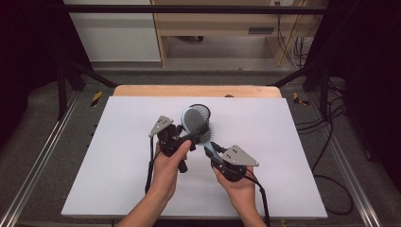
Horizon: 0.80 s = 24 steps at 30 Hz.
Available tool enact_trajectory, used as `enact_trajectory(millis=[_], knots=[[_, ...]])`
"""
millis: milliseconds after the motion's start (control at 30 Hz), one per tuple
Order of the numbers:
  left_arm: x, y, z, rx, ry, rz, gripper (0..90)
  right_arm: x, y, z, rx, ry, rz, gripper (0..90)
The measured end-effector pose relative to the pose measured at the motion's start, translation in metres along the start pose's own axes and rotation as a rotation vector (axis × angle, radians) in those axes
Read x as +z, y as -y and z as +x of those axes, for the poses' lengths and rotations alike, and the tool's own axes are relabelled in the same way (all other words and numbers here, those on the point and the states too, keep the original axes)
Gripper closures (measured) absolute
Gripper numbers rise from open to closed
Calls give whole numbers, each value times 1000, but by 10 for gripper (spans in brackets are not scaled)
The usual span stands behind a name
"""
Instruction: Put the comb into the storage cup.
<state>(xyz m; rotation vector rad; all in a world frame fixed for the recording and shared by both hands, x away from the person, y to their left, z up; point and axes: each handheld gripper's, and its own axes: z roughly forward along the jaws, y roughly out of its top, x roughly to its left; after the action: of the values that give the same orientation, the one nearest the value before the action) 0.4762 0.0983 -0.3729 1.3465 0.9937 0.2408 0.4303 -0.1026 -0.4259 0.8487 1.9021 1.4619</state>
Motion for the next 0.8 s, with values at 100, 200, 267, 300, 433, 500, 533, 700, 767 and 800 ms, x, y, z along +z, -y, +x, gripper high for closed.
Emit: enact_trajectory(millis=[100, 200, 267, 300, 433, 500, 533, 700, 767, 800], knots=[[0, 0, 2, -25, -2, -3, 352, 1, 1, 1, 3, -1, 5, 696], [0, 0, 2, -39, 4, -7, 413, 2, 2, 2, 4, -5, 14, 696], [0, 1, 2, -42, 6, -7, 431, 3, 3, 2, 8, -9, 19, 696], [0, 1, 2, -48, 8, -6, 437, 3, 3, 2, 13, -12, 20, 696], [-1, 1, 4, -83, 24, -5, 476, 4, 4, 1, 18, -21, 31, 696], [-1, 1, 3, -83, 28, -4, 486, 5, 5, 1, 21, -24, 37, 695], [-2, 1, 3, -80, 31, -1, 490, 5, 5, 2, 23, -24, 39, 695], [-2, 1, 2, -74, 32, 2, 501, 7, 5, 1, 20, -32, 48, 694], [-2, 1, 2, -67, 32, 5, 502, 7, 5, 1, 21, -34, 48, 694], [-2, 1, 2, -65, 33, 5, 503, 7, 5, 1, 23, -35, 51, 694]])
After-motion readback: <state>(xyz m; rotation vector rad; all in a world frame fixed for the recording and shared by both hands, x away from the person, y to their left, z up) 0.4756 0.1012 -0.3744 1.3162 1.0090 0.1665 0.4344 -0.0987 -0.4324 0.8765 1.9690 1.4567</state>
